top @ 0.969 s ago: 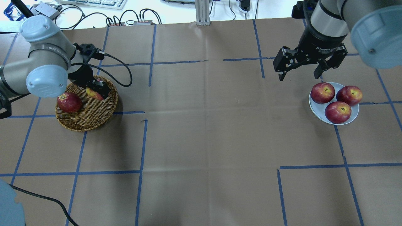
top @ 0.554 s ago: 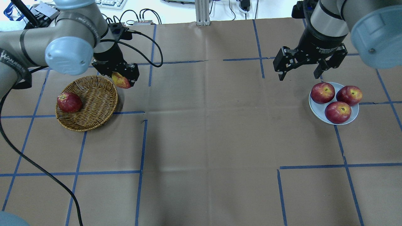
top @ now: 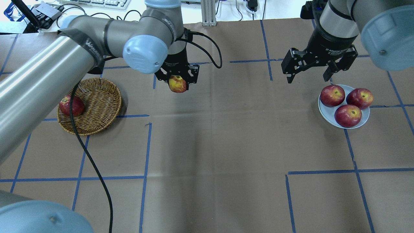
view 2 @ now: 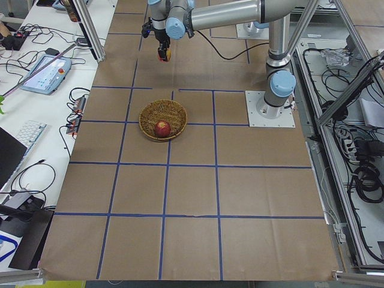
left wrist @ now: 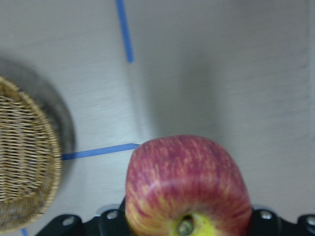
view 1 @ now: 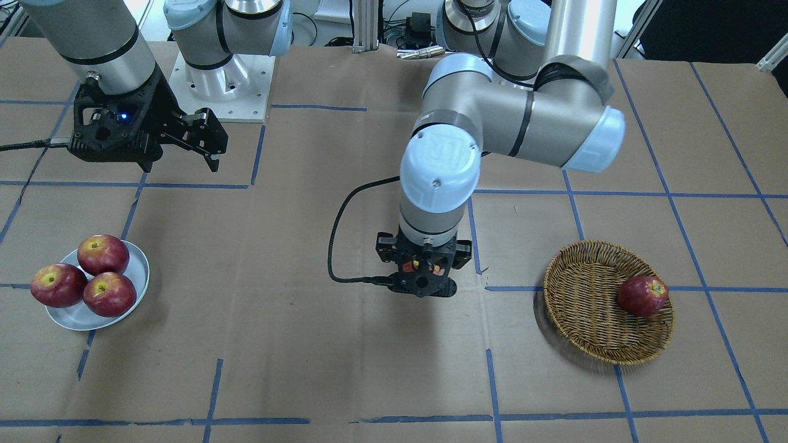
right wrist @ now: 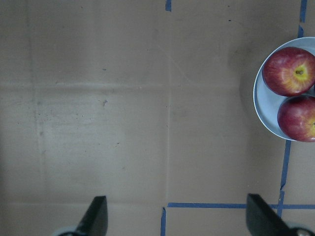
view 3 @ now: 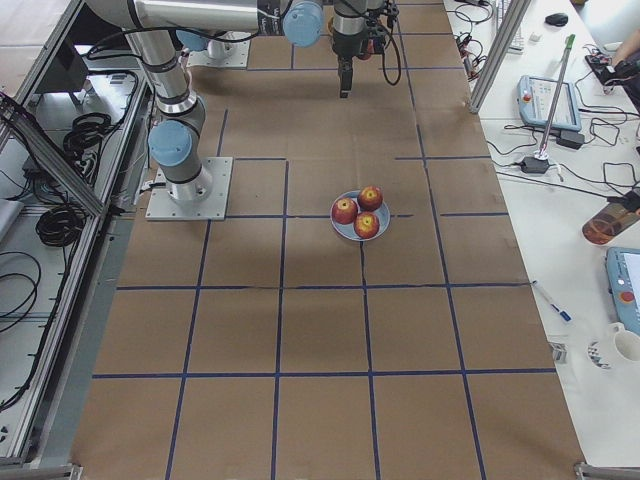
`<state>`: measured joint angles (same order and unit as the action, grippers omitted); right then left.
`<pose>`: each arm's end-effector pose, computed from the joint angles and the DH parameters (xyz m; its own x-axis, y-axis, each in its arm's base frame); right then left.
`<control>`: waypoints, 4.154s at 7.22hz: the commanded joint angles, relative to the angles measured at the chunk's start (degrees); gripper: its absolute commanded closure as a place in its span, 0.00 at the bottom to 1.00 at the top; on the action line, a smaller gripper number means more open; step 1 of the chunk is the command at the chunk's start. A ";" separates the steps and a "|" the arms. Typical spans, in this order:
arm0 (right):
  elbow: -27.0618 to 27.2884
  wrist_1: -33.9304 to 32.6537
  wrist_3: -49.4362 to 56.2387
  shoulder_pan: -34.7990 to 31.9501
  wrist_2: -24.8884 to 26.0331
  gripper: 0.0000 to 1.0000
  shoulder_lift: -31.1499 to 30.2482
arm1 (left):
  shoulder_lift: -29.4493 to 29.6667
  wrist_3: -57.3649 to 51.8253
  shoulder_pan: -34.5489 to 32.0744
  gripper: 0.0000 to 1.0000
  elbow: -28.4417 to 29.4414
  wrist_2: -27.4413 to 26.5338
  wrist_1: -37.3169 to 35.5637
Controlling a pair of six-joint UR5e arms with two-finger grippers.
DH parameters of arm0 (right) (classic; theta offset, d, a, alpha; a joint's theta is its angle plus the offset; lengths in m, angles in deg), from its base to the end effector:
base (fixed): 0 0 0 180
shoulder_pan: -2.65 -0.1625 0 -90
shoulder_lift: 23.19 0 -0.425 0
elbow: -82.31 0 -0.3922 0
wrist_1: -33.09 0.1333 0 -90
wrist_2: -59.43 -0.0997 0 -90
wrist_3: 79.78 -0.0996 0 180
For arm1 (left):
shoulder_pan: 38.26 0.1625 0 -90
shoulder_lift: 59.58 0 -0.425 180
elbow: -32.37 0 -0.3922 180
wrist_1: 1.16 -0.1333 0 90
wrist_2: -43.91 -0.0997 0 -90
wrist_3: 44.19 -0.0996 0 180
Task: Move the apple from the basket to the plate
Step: 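Lift the apple out of the basket and carry it toward the table center, then lower the apple onto the table center, open and raise the left gripper, then move the right gripper over the apple and grasp it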
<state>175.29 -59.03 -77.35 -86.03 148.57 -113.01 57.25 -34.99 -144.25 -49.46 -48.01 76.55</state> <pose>0.1235 -0.4938 0.4645 -0.9997 -0.0191 -0.0158 -0.0194 0.9997 0.0175 -0.3044 -0.5904 0.3063 -0.9912 0.1226 -0.0506 0.1168 0.9877 0.1042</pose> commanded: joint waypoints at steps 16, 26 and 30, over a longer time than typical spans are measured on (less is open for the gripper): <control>0.00 0.27 0.02 0.00 0.24 0.00 0.00 | 10.71 5.13 -6.34 0.05 0.00 2.18 -10.92; -1.05 -2.17 -8.38 -3.31 -0.20 0.00 2.71 | -16.81 -11.04 10.71 0.01 6.95 0.78 18.97; -2.28 -16.65 -24.20 -17.28 0.32 0.00 14.12 | -16.81 -11.40 11.33 0.01 7.38 -1.42 18.27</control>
<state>173.10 -70.73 -96.75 -99.18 148.59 -102.53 40.43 -46.35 -133.06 -42.34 -48.97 94.89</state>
